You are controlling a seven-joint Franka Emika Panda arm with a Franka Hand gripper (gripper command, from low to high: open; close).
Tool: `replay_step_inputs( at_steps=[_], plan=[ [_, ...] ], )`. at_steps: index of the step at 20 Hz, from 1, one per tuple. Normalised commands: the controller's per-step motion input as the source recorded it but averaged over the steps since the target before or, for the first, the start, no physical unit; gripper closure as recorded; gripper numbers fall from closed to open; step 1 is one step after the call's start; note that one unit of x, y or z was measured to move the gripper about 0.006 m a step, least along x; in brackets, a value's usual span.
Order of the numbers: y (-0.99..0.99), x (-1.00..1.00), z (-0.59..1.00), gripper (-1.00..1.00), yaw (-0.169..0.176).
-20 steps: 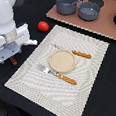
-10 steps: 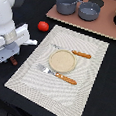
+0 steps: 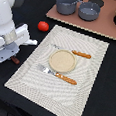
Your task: Place the fish, sausage, and tomato into the frying pan.
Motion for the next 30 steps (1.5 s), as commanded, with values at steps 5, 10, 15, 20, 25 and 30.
replay_step_inputs(
  at_steps=[5,10,15,20,25,30],
  plan=[
    [0.26,0.47,1.00,1.00,-0.061],
    [0.67,0.98,1.00,1.00,-0.001],
    [0.75,0.97,1.00,1.00,0.000],
    [0.78,0.82,0.88,1.00,0.000],
    [0.77,0.79,0.79,1.00,0.000],
    [0.73,0.76,0.61,1.00,0.000]
  ],
)
